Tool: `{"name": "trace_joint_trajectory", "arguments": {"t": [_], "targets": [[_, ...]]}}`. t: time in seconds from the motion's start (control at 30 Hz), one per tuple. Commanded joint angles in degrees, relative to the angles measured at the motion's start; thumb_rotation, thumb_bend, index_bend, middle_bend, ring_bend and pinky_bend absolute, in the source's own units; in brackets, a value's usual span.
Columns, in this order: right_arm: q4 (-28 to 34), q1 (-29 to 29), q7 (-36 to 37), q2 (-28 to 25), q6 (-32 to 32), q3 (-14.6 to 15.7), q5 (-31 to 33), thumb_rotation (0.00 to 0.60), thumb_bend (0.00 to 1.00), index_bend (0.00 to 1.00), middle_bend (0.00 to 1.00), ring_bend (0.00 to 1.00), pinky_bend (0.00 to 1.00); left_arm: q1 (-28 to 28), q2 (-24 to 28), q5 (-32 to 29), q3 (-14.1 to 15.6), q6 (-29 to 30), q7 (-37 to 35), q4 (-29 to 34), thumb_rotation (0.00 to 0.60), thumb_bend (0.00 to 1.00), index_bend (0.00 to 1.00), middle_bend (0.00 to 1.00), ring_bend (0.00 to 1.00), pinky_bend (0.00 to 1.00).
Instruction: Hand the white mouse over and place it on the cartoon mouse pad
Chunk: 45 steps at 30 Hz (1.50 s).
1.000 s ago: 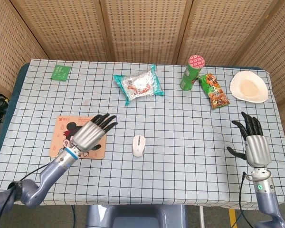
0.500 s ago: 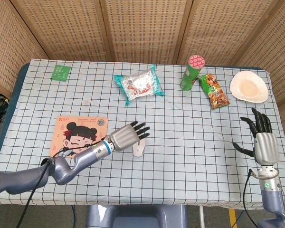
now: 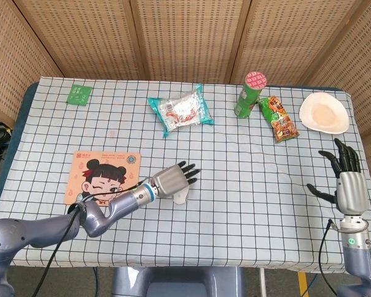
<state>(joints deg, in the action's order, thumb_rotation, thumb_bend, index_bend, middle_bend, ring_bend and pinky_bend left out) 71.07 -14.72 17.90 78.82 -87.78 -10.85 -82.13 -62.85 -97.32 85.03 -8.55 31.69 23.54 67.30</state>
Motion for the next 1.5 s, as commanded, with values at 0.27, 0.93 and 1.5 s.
{"name": "trace_joint_trajectory", "arguments": {"t": [0.27, 0.93, 1.5], "targets": [[-0.1, 0.1, -0.2, 0.0, 0.2, -0.2, -0.3, 0.6, 0.09, 0.26, 0.03, 0.0, 0.0, -0.8, -2.1, -1.3, 1.4, 0.6, 0.7, -1.8, 0.6, 0.11, 0.35, 0.16, 0.09, 0.21], [-0.5, 0.2, -1.4, 0.2, 1.3, -0.4, -0.3, 0.6, 0.09, 0.27, 0.03, 0.0, 0.0, 4.3, 9.0, 8.1, 8.3, 15.1, -5.9, 2.6, 0.6, 0.17, 0.5, 0.27, 0.17, 0.26], [-1.1, 0.1, -4.0, 1.5, 0.9, 0.1, -1.5, 0.6, 0.09, 0.26, 0.03, 0.0, 0.0, 17.9, 15.4, 23.5, 24.1, 38.2, -26.4, -18.2, 0.6, 0.17, 0.52, 0.28, 0.18, 0.27]]}}
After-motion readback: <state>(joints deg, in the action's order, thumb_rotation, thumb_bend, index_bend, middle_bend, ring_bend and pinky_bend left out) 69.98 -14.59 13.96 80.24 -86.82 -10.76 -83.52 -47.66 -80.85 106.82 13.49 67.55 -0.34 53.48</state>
